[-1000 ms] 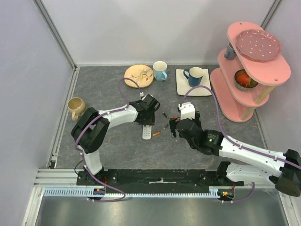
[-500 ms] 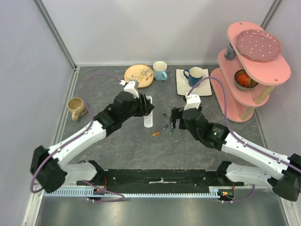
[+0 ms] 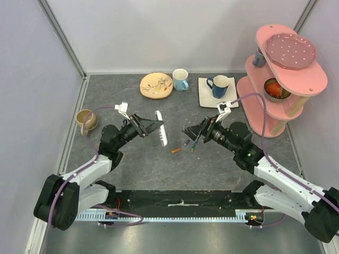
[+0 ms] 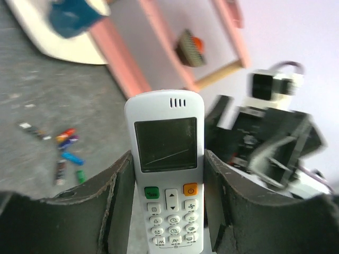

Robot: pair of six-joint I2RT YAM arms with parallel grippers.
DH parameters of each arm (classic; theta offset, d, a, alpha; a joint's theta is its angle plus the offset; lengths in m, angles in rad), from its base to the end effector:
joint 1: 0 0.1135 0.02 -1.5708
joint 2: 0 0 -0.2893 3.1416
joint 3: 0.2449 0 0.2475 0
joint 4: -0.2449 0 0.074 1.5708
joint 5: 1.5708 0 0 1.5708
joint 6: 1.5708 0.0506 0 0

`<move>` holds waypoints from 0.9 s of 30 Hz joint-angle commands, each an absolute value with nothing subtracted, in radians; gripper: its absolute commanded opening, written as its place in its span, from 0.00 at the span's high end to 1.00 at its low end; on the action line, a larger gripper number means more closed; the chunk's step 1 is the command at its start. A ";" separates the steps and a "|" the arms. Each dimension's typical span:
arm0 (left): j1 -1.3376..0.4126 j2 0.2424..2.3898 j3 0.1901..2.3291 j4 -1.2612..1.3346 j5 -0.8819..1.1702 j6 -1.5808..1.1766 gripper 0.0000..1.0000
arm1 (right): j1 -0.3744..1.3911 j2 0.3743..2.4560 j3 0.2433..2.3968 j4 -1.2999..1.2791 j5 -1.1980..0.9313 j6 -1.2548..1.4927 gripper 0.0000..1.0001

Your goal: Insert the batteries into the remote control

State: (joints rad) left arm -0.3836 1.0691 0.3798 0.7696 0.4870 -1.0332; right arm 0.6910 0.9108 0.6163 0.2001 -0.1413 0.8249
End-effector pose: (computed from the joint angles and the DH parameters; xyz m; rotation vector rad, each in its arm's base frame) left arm 0.1976 -0.1053 0.2703 -0.1048 1.6933 -1.4641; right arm 0.1599 0.1415 0.3181 0.0049 1.8268 1.2338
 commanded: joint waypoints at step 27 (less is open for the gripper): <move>-0.396 1.187 0.387 1.439 0.701 -1.312 0.98 | 0.808 1.264 0.623 0.841 -0.528 1.046 0.05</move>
State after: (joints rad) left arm -0.3897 1.1858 0.3542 1.2900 0.6865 -1.2816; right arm 0.8078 1.2411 0.5705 0.7788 -0.5182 1.0698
